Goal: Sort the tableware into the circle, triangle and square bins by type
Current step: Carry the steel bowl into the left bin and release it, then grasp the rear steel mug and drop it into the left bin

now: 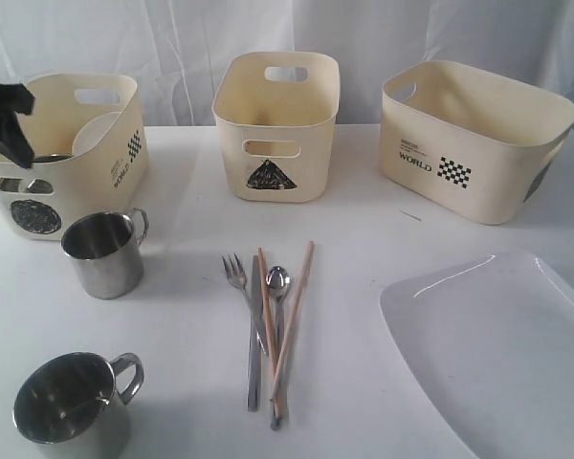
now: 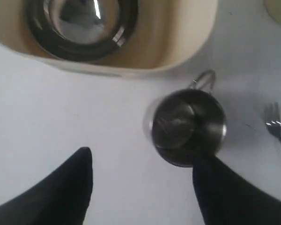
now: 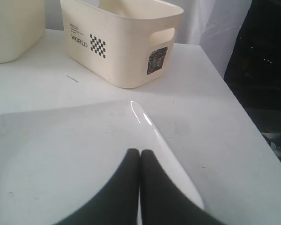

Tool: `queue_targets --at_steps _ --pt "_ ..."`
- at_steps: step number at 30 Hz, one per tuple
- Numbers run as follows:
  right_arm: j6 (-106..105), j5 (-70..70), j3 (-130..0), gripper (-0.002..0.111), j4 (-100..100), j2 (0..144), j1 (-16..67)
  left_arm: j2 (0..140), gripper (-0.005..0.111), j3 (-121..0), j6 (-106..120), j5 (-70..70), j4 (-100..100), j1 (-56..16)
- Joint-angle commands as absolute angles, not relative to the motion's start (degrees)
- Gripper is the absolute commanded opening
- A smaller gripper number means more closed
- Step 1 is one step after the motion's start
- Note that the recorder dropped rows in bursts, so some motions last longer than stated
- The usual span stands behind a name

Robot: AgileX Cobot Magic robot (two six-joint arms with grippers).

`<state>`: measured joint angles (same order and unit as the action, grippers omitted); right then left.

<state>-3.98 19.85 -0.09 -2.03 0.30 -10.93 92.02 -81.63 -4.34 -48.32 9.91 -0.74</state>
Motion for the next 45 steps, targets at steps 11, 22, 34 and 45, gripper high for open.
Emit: queue_targets --at_steps 11,22,34,45 --pt "-4.26 19.63 0.0 0.0 -1.96 0.0 -10.82 104.43 0.064 -69.75 -6.72 -29.11 16.74 -5.36" --pt "-4.26 19.63 0.0 0.0 -1.96 0.0 -10.82 101.58 0.0 -69.75 -4.49 -31.25 16.74 -5.36" --pt "-4.26 19.63 0.0 0.0 -1.96 0.0 -10.82 79.8 0.0 -79.85 9.02 -34.9 13.86 -5.36" --pt "-4.26 19.63 0.0 0.0 -1.96 0.0 -10.82 84.23 0.0 -79.99 13.35 14.64 6.72 -5.25"
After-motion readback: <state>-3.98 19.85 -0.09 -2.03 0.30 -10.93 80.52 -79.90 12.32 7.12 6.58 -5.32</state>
